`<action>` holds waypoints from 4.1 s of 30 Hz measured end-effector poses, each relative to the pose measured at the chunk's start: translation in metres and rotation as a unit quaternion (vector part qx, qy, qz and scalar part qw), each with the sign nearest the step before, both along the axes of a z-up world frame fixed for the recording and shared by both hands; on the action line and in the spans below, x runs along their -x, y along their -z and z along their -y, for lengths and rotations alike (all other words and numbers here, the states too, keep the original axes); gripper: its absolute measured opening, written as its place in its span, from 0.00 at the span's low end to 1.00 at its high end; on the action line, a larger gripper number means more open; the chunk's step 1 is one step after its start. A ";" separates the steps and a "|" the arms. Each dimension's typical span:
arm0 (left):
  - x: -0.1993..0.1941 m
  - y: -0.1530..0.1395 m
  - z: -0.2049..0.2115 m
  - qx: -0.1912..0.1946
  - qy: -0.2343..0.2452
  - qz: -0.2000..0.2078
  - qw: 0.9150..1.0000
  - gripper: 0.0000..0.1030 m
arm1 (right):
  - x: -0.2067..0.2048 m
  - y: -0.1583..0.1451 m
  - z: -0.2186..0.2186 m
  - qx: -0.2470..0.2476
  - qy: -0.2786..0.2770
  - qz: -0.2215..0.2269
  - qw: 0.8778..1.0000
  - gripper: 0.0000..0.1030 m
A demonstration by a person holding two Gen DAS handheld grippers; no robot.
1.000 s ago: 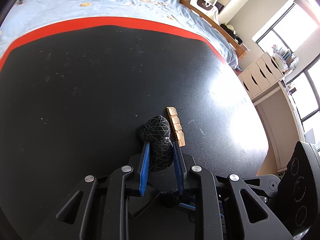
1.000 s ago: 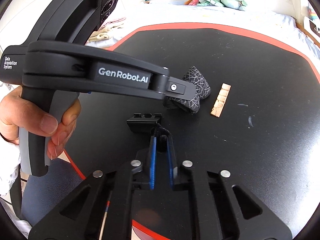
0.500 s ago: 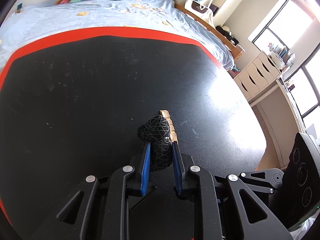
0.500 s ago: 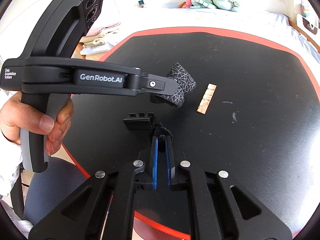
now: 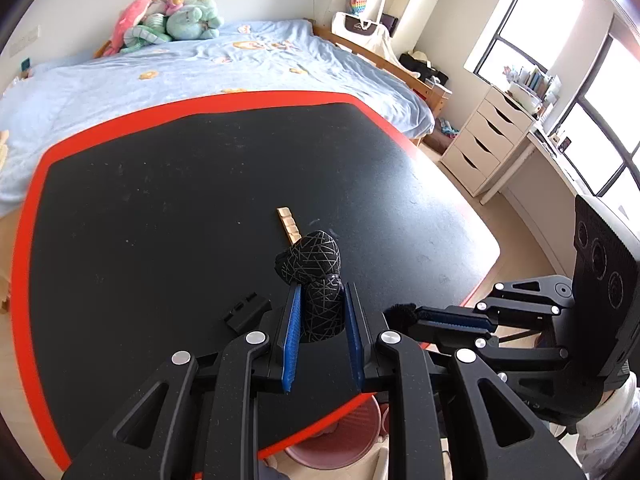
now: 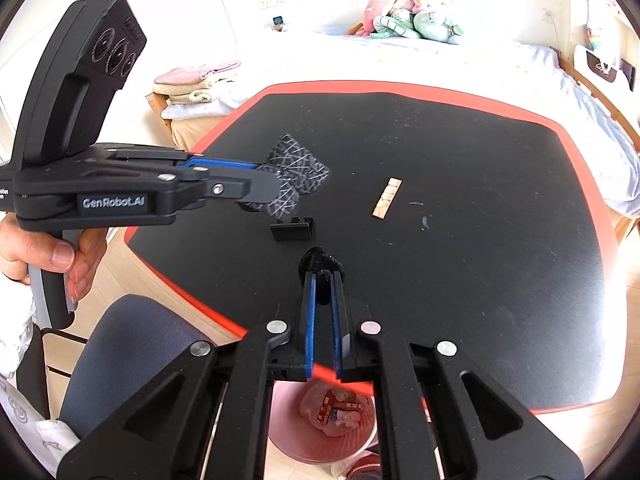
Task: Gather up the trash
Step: 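Carry the pouch with the left tool over the pink bin while the right tool follows, then open both tools to drop the pouch into the bin, then move both open tools back over the table toward the remaining items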
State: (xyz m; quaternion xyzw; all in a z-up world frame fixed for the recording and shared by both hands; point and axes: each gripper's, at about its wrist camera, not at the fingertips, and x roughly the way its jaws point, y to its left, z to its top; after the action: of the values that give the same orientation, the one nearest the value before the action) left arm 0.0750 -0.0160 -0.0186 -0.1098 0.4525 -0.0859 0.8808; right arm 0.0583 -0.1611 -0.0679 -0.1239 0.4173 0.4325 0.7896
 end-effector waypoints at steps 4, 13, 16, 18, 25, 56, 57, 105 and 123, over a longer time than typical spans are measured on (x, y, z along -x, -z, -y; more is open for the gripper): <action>0.021 -0.005 0.012 -0.007 0.010 0.005 1.000 0.20 | 0.010 -0.009 0.012 0.001 0.000 0.006 1.000 0.06; 0.068 -0.006 0.038 -0.028 0.035 0.004 0.999 0.20 | 0.040 -0.016 0.039 0.009 -0.002 0.011 1.000 0.06; 0.080 -0.003 0.044 -0.032 0.043 0.001 0.999 0.20 | 0.053 -0.016 0.050 0.012 -0.002 0.010 1.000 0.06; 0.087 -0.001 0.048 -0.034 0.048 -0.001 0.998 0.20 | 0.060 -0.014 0.057 0.014 -0.001 0.008 1.000 0.06; 0.106 0.012 0.060 -0.033 0.063 -0.013 0.997 0.20 | 0.077 -0.006 0.076 0.018 0.003 -0.005 1.000 0.06; 0.122 0.017 0.075 -0.033 0.078 -0.017 0.996 0.20 | 0.081 0.002 0.085 0.016 0.008 -0.018 1.000 0.06; 0.122 0.016 0.075 -0.032 0.078 -0.017 0.996 0.20 | 0.081 0.001 0.085 0.016 0.008 -0.018 1.000 0.06; 0.109 0.014 0.048 -0.034 0.001 -0.019 0.999 0.93 | 0.059 -0.005 0.086 0.028 0.061 -0.033 0.997 0.97; 0.043 0.033 0.013 -0.024 -0.096 -0.047 0.994 0.93 | -0.023 -0.025 0.038 0.026 0.083 -0.013 0.996 0.97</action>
State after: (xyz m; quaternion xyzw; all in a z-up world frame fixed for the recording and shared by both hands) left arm 0.0325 -0.0291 -0.0512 -0.1353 0.4825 0.0148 0.8653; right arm 0.0815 -0.1993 -0.0426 -0.1036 0.4469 0.3559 0.8141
